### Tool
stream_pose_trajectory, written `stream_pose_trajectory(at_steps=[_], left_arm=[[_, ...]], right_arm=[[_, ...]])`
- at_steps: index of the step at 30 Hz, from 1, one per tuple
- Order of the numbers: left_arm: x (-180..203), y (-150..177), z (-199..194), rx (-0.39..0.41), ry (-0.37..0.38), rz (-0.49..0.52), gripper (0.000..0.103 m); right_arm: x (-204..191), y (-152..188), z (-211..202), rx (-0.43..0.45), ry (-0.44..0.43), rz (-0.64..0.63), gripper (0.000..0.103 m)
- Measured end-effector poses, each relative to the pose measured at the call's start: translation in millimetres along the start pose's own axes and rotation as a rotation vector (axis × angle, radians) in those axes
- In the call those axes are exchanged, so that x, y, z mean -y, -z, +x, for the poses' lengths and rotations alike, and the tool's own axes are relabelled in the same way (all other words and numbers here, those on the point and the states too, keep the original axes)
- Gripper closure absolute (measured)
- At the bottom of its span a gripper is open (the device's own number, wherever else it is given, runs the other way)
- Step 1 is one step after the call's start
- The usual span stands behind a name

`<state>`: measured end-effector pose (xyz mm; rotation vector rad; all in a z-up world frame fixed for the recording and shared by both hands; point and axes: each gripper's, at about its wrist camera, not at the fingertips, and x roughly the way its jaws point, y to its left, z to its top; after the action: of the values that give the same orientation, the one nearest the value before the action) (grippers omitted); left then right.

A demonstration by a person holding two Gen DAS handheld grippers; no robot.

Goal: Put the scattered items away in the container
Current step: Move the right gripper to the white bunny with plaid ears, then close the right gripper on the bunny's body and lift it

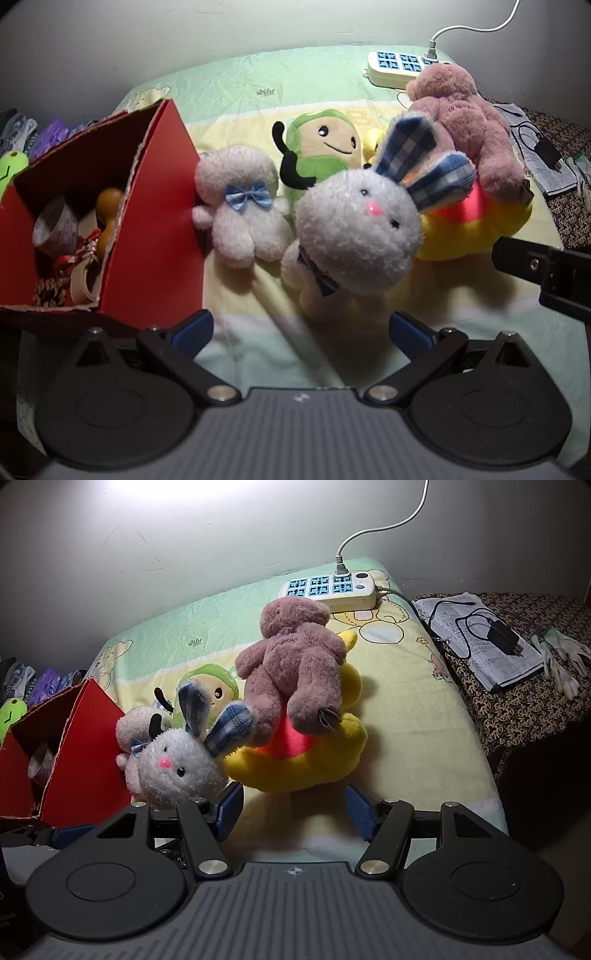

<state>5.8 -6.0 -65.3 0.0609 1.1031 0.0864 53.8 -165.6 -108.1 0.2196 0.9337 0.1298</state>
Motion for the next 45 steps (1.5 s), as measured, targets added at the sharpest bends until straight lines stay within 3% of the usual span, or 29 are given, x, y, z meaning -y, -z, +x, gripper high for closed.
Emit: stream_pose_trajectory(at_steps=[16, 21, 25, 31, 37, 41, 45], left_arm=[[0.4, -6.8, -1.3, 0.029, 0.008, 0.048, 0.002], [-9.3, -0.3, -9.3, 0.121, 0.077, 0.101, 0.005], [-13.9, 4.5, -7.3, 0.156, 0.141, 0.134, 0.013], [-11.4, -4.0, 6.7, 0.219, 0.234, 0.2, 0.015], [-10.9, -1.4, 30.4, 0.153, 0.307, 0.22, 0.021], [-8.7, -1.8, 42.1, 0.124, 0.307, 0.218, 0.036], [-10.3, -8.0, 50.0, 0.123, 0.298, 0.21, 0.037]], right_arm=[[-1.0, -7.3, 7.2, -0.001, -0.023, 0.002, 0.04], [5.6, -11.1, 9.0, -0.004, -0.062, 0.018, 0.043], [9.9, -17.1, 8.6, 0.007, -0.134, 0.044, 0.043], [7.9, -21.9, 24.6, -0.056, -0.298, 0.103, 0.043], [-0.2, -22.1, 42.7, -0.128, -0.408, 0.109, 0.042], [-4.5, -21.6, 57.3, -0.173, -0.455, 0.132, 0.038], [-7.9, -22.0, 69.4, -0.209, -0.473, 0.154, 0.035]])
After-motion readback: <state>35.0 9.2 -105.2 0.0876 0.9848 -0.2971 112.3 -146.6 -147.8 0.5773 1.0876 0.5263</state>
